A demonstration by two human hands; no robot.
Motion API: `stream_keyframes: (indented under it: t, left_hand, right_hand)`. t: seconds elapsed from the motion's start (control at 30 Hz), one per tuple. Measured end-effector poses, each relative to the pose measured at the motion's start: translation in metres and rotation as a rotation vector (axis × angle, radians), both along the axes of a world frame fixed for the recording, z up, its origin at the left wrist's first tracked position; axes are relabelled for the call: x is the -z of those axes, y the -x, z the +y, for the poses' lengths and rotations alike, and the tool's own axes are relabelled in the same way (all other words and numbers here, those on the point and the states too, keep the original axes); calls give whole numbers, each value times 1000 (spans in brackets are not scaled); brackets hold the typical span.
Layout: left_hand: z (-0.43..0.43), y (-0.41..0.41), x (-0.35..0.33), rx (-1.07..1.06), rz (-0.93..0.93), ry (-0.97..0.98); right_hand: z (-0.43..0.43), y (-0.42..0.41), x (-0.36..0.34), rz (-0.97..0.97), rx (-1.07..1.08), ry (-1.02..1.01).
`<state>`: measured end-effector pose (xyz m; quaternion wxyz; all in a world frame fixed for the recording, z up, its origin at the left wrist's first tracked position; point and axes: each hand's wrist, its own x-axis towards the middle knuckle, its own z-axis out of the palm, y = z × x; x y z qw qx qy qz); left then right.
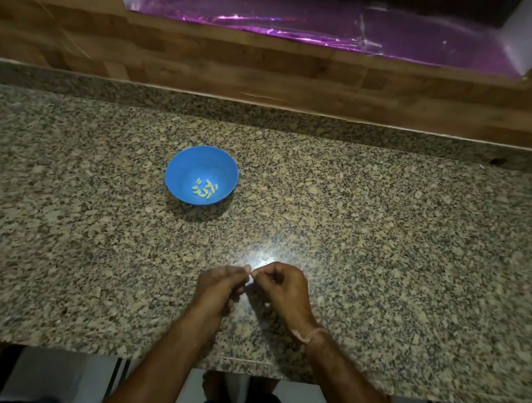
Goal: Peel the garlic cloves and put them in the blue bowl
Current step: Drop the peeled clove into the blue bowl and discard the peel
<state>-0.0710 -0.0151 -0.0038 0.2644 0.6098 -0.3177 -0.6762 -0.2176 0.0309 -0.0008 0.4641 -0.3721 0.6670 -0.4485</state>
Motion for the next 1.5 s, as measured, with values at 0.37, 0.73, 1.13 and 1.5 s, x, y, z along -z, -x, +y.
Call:
stream_keyframes:
  t: [0.37,0.73,1.13,1.5]
  left_hand:
    - [14,-52,41,729,-961,771]
    - [15,-48,38,723,-976,743]
    - [19,-30,12,394,-630,709]
    - [19,-13,-19,187,-397,489]
  right_hand:
    - [7,-13,26,576,-139,56]
    - [6,-16,22,650,-174,89]
    - [-2,-18,15,112,-33,-99]
    - [13,-24,-2,-163,58,-60]
